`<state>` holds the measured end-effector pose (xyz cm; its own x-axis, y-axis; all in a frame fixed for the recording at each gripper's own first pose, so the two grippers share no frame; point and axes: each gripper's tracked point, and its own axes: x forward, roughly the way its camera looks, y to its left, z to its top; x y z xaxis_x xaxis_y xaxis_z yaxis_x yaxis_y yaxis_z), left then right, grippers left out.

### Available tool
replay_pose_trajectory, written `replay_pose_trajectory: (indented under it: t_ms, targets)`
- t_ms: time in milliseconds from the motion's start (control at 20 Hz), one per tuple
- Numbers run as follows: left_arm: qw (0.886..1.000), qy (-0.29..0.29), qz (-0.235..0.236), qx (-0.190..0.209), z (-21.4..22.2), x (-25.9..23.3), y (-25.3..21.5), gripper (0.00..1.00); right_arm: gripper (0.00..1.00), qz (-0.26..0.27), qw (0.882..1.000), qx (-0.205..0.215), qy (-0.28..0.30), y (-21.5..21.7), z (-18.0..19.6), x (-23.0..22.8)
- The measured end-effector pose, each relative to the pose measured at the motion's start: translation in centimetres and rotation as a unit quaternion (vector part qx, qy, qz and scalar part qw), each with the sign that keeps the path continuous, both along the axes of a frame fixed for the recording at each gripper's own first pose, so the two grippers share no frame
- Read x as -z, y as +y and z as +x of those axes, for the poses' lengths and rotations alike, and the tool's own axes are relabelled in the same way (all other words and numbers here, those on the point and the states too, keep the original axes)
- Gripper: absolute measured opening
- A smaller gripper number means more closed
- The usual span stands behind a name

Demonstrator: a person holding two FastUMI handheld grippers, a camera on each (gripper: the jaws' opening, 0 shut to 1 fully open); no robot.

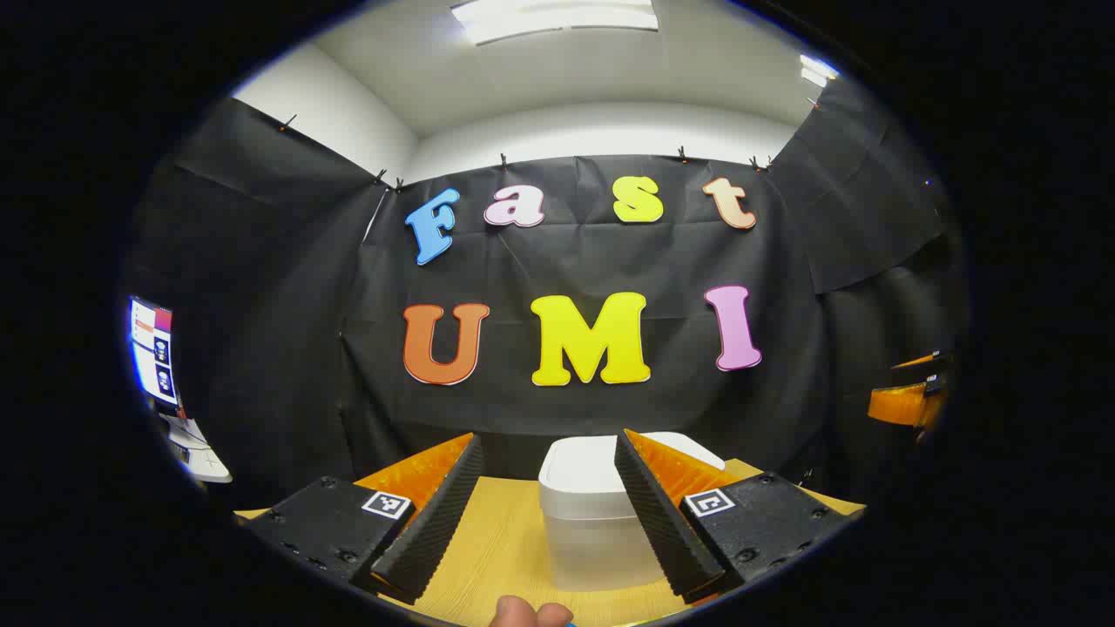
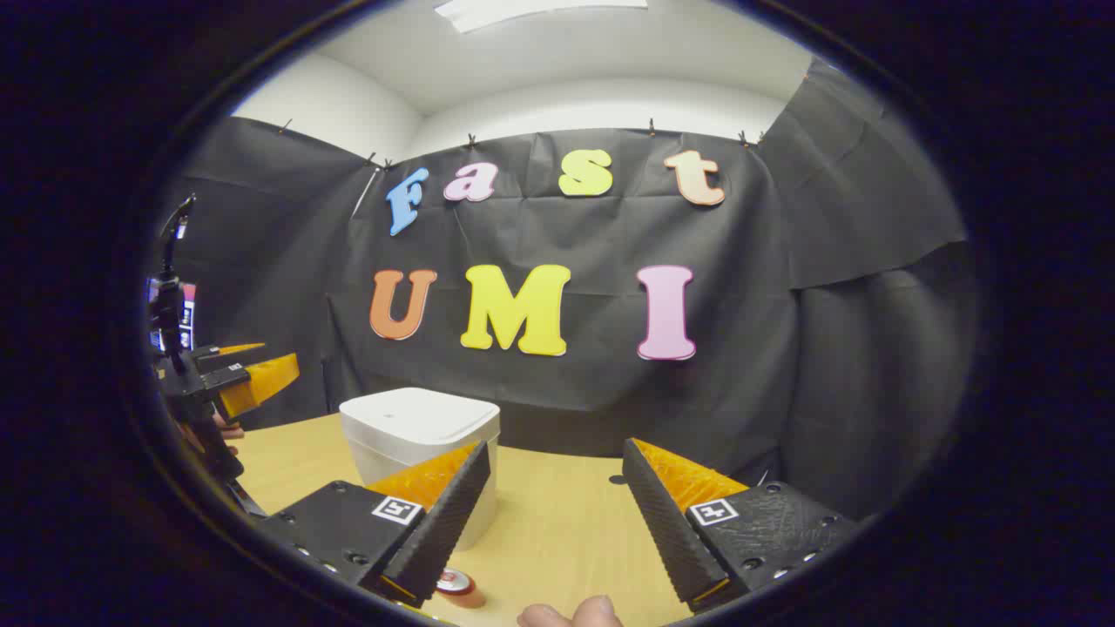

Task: Press the lid of the desktop garbage bin to open it, pick up the crumpled paper on the desktop and throw it into the bin, then pick up the pop can on the desktop and drop it into the bin, and finally close the garbage bin lid.

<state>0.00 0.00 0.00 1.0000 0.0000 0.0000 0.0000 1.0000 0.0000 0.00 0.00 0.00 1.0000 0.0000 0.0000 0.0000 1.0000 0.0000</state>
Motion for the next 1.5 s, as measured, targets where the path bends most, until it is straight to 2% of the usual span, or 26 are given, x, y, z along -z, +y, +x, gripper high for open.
replay_pose_trajectory:
  t_ms: [200,450,600,850,950,1150,1450,1500]
  targets:
    - [1.000,0.023,0.002,0.018,1.9,2.3,-0.3,0.98,0.95,0.005,1.000,0.002,0.005,2.7,2.5,1.8]
    - [0.999,0.041,0.004,0.034,4.1,4.1,-0.2,0.98,0.95,-0.006,1.000,0.019,0.006,3.3,6.2,3.2]
    - [0.998,0.041,0.009,0.046,3.6,4.7,-0.4,0.98,0.95,0.002,0.999,0.020,0.026,3.8,6.2,4.8]
    - [0.999,0.031,0.025,0.033,2.8,4.2,1.1,0.98,0.95,0.025,1.000,0.013,0.005,5.5,5.3,2.4]
    - [0.999,0.029,0.020,0.029,2.5,4.0,1.4,0.98,0.97,0.021,1.000,0.017,-0.010,5.9,5.2,1.6]
    - [0.999,0.032,0.012,0.028,2.5,4.0,1.3,0.98,0.95,0.010,1.000,0.014,-0.013,7.2,5.9,1.6]
    - [0.998,0.050,0.004,0.021,2.5,5.1,1.8,0.98,0.95,0.021,0.999,-0.029,0.011,10.9,8.1,1.5]
    - [0.998,0.054,0.003,0.020,2.5,5.3,1.9,0.98,0.88,0.019,0.999,-0.032,0.010,11.5,8.8,1.4]
